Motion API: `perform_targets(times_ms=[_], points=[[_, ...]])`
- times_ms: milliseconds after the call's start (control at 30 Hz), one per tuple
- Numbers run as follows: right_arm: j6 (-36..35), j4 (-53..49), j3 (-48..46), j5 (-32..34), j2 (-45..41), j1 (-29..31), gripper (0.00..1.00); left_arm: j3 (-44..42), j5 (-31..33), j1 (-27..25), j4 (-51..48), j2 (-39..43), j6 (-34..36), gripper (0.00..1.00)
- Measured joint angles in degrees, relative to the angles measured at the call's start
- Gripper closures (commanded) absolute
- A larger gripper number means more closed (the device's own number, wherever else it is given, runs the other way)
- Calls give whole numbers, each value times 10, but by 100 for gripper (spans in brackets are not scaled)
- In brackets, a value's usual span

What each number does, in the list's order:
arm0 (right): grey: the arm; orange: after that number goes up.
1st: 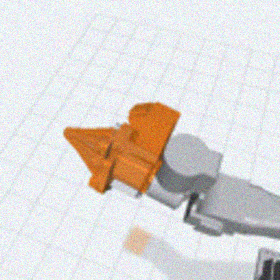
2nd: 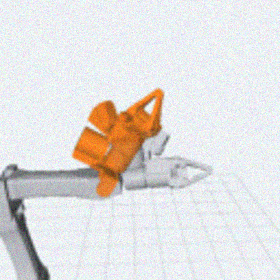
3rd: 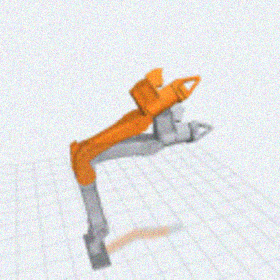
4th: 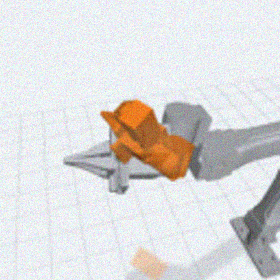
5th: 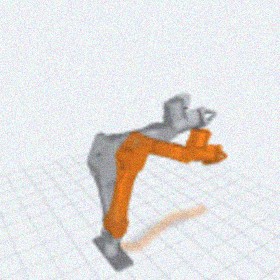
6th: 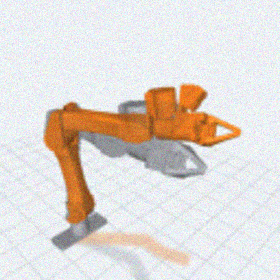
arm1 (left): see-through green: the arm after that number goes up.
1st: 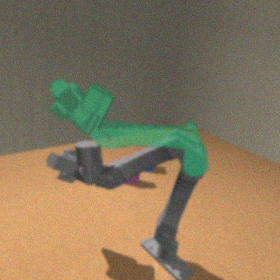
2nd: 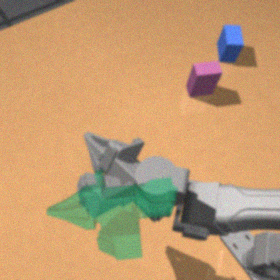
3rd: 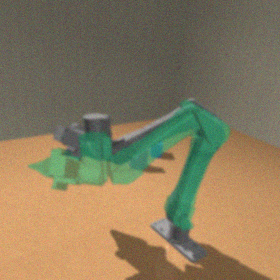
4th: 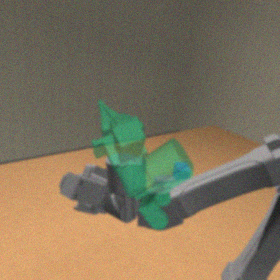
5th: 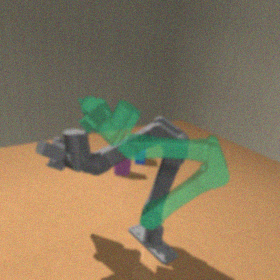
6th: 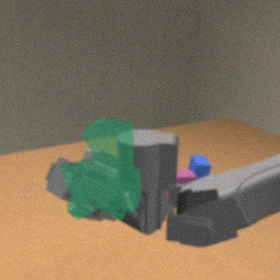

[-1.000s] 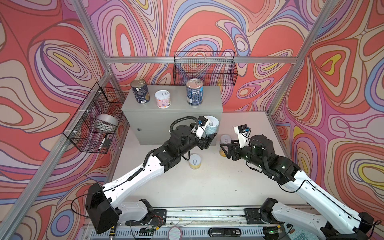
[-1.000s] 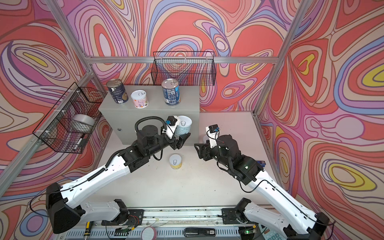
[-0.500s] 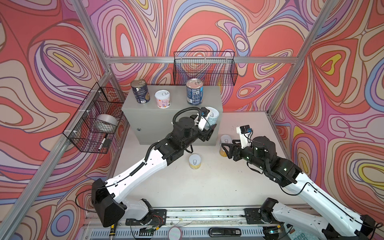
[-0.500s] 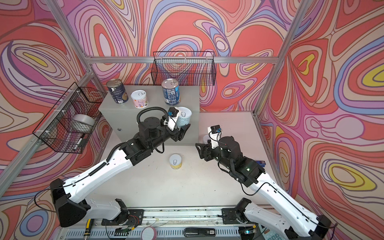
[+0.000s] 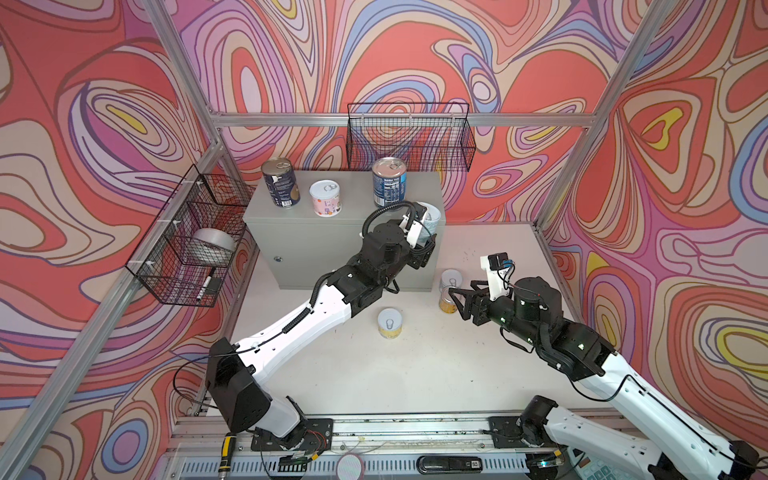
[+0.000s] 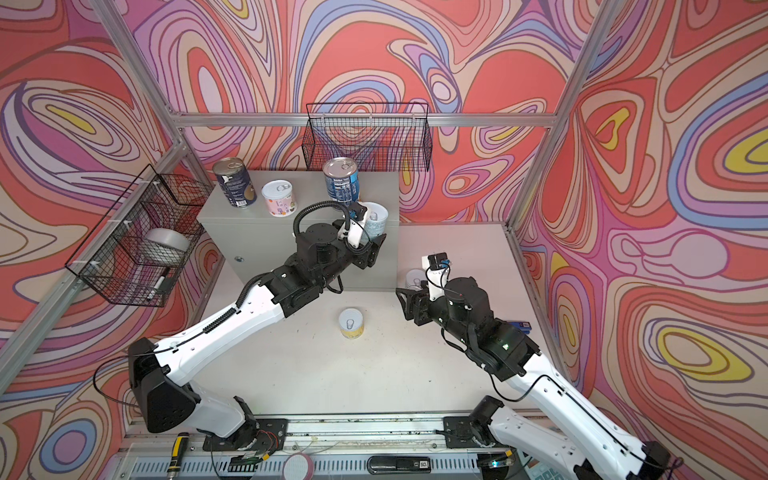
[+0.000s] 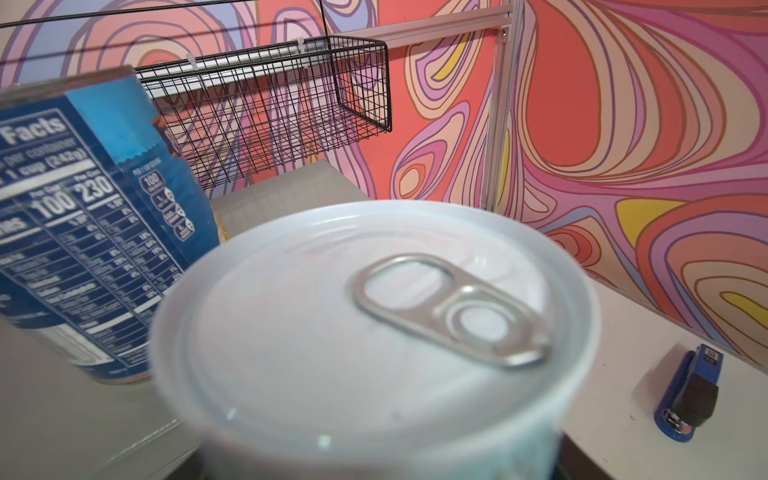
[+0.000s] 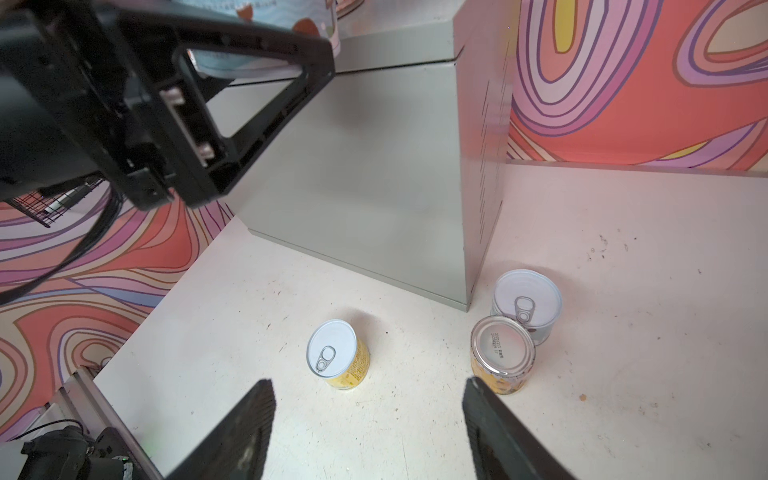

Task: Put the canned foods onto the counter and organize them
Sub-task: 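Carry the teal can with the left gripper up toward the cabinet top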

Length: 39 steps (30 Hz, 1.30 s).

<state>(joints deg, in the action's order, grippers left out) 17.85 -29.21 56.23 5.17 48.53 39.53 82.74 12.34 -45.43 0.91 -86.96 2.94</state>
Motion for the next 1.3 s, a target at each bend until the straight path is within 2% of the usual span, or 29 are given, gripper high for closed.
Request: perform_targets(times_ms=[467,633,667,800,933,1233,1300], points=[[-15,-27,-2,10,-12,0,25,35,29,19,32,-51,-43,52],[-20,-31,-3,11,-14,0,25,61,31,23,32,-76,-51,40],[-21,-33,-3,11,-15,0,25,62,32,24,32,-78,-52,36],[-24,-39,-3,14,-19,0,25,62,36,24,35,-82,-55,9],[-24,-41,-3,15,-21,0,25,62,38,24,53,-82,-63,1],[-26,-43,-4,15,-21,0,24,63,37,23,62,-85,-66,1],[-26,-43,-4,16,-21,0,24,63,37,23,63,-86,-63,15]])
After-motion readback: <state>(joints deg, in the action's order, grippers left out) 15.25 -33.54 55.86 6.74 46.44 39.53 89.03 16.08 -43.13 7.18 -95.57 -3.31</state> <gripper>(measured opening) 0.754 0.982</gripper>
